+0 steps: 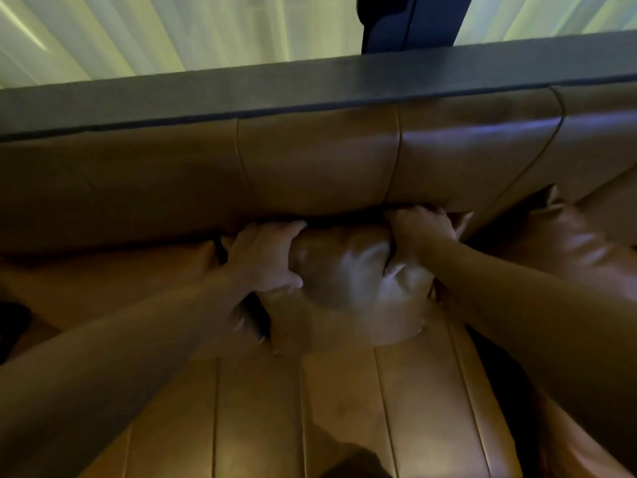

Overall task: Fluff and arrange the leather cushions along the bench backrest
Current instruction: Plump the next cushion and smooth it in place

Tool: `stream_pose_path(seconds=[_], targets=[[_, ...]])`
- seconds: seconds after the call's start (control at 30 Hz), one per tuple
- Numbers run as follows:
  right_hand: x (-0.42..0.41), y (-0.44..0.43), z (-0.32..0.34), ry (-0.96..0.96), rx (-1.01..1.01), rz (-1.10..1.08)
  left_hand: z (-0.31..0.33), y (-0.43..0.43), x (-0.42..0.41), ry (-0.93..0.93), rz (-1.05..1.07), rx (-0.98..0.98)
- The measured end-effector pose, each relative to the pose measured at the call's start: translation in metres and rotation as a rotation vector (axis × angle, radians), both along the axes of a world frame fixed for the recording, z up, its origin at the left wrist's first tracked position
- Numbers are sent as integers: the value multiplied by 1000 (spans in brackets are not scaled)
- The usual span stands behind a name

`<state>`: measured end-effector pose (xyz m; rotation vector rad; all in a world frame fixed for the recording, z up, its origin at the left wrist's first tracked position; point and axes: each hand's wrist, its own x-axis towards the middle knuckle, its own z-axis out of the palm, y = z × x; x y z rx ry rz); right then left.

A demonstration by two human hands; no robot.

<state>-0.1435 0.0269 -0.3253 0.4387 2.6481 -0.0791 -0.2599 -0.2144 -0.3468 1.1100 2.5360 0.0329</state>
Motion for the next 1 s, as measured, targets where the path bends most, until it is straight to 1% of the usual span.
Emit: stream_pose_path(seconds=[0.07, 0.13, 0.17, 0.23, 0.3, 0.33, 0.43, 0.5, 0.57, 0.63, 0.77, 0.83, 0.87, 0.9, 0.97, 1.0], targets=[[2, 0, -9, 9, 28, -24, -7, -8, 10, 79, -6, 54], [11, -6, -17, 58, 119, -27, -13, -18, 25, 263, -64, 127], [19, -14, -21, 112, 183, -23, -15, -19, 40, 335, -46, 196], [36, -38, -29, 275, 241, 54, -19, -11, 76, 371, 9, 367], [50, -68, -40, 430, 186, 248, -23, 7, 103, 316, -19, 479], [55, -79, -50, 450, 174, 329, -29, 17, 108, 293, -49, 476], [62, -81, -78, 419, 154, 411, -48, 24, 93, 311, -181, 372], [62, -52, -89, 408, 188, 513, -56, 12, 77, 328, -261, 322], [62, -15, -87, 398, 245, 581, -57, -1, 57, 359, -311, 263], [72, 20, -81, 415, 244, 555, -55, -13, 38, 374, -309, 186], [104, 61, -84, 481, 265, 275, -53, -38, 13, 398, -80, 155], [102, 46, -87, 510, 284, 197, -49, -36, 25, 401, 94, 239], [94, 31, -86, 544, 275, 226, -46, -25, 38, 378, 170, 324], [82, 13, -83, 556, 244, 291, -42, -9, 52, 355, 197, 430], [58, -28, -80, 503, 217, 493, -35, 29, 74, 342, 86, 626], [48, -42, -80, 465, 219, 572, -35, 43, 79, 327, 25, 668]])
